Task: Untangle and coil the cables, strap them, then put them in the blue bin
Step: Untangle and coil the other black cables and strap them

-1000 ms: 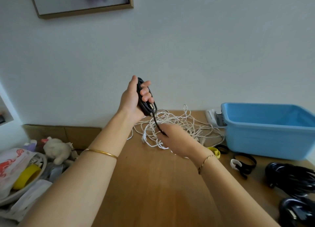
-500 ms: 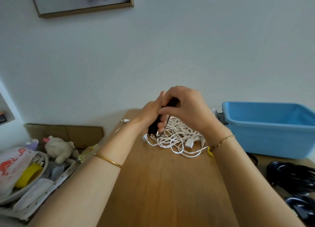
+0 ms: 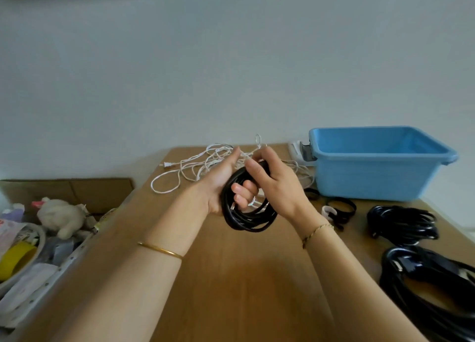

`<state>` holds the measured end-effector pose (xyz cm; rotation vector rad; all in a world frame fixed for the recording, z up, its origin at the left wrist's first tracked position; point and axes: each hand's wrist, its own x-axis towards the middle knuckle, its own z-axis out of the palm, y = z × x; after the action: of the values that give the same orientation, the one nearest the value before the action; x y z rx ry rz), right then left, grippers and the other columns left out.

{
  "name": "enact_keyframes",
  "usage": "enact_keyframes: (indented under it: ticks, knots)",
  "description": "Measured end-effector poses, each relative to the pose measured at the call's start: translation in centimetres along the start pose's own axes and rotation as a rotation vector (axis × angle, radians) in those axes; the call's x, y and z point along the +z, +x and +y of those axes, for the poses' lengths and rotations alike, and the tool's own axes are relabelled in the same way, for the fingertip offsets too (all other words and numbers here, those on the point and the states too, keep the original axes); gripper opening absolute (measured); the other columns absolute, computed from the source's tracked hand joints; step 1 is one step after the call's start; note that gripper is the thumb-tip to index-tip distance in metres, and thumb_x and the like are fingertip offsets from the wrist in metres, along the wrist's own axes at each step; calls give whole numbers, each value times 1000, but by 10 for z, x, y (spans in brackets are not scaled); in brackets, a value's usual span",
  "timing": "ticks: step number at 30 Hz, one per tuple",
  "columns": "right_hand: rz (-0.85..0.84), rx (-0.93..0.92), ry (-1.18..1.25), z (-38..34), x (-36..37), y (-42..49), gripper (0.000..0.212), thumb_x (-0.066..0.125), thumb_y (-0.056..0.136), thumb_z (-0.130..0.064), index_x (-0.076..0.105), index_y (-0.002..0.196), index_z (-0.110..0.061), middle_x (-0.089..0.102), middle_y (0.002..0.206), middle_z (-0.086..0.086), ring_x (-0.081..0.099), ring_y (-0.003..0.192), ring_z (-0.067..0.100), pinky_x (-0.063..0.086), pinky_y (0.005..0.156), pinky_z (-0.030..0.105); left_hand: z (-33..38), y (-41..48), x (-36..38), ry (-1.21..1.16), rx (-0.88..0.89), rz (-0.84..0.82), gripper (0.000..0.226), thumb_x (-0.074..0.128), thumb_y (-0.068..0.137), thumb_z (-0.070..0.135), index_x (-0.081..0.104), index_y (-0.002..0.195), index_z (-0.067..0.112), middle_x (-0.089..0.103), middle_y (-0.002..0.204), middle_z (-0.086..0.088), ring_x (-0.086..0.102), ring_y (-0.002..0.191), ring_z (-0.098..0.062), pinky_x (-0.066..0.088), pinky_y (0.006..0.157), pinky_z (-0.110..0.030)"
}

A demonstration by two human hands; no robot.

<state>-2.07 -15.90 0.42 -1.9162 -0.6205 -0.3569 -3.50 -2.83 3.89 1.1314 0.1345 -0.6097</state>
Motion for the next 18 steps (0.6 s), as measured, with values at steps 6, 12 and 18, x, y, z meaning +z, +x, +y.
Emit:
enact_keyframes:
  ticks: [6, 12, 18]
  knots:
    - [187, 164, -149, 13, -5, -27, 27, 44, 93, -49, 48, 90, -22, 62, 74, -4, 58, 71, 17, 46, 71, 38, -21, 15, 8, 51, 44, 70, 59, 48, 88, 61, 61, 71, 6, 50, 52, -3, 51, 39, -10, 49, 40, -20]
    - [234, 287, -180, 26, -8, -41, 31, 42, 93, -50, 50, 93, -20, 60, 71, -9, 59, 75, 17, 43, 68, 36, -41, 21, 1, 201, 148, -44, 19, 63, 77, 18, 60, 87, 2, 57, 71, -4, 52, 51, -6, 51, 50, -20]
    - [170, 411, -140, 36, 4, -47, 31, 38, 95, -50, 47, 98, -20, 62, 79, -8, 57, 80, 20, 37, 66, 33, -58, 34, -8, 205, 192, 38, 27, 57, 86, 30, 57, 90, 4, 54, 65, -3, 41, 43, -4, 31, 34, -12]
